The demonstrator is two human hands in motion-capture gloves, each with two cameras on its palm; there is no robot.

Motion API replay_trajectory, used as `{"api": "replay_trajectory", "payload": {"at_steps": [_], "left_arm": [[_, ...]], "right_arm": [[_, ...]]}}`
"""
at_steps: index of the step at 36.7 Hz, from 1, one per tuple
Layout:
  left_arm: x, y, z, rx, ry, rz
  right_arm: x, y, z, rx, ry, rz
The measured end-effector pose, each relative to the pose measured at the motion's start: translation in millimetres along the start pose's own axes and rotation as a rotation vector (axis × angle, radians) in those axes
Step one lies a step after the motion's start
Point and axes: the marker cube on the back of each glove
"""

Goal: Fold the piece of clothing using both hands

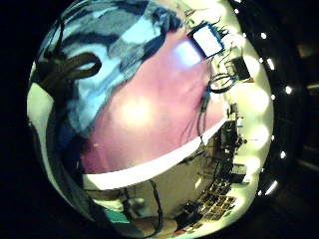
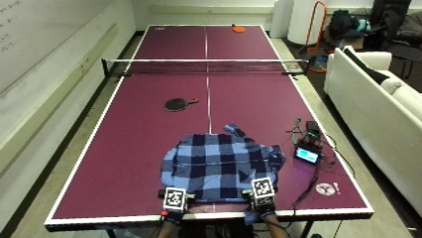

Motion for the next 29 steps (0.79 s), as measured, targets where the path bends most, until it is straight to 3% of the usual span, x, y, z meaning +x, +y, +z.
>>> {"api": "replay_trajectory", "payload": {"at_steps": [3, 7, 14, 22, 26, 29], "left_arm": [[-9.4, 14.6, -22.4, -0.048, 0.010, 0.018], [-17.6, 25.4, -54.3, -0.129, 0.080, 0.061], [-29.6, 14.9, -130.4, -0.260, 0.205, 0.131], [-46.3, -59.0, -149.8, -0.353, 0.101, 0.095], [-44.7, -106.4, -146.4, -0.401, 0.055, 0.033], [-45.0, -138.9, -114.7, -0.445, -0.005, -0.011]], "right_arm": [[5.4, 22.8, -7.4, -0.151, -0.052, -0.101], [16.8, 45.3, -60.5, -0.307, -0.144, -0.204], [35.7, 38.9, -150.9, -0.387, -0.273, -0.269], [36.5, -45.2, -185.0, -0.333, -0.247, -0.203], [30.5, -119.2, -155.9, -0.362, -0.186, -0.148], [22.0, -167.7, -137.2, -0.404, -0.114, -0.097]]}}
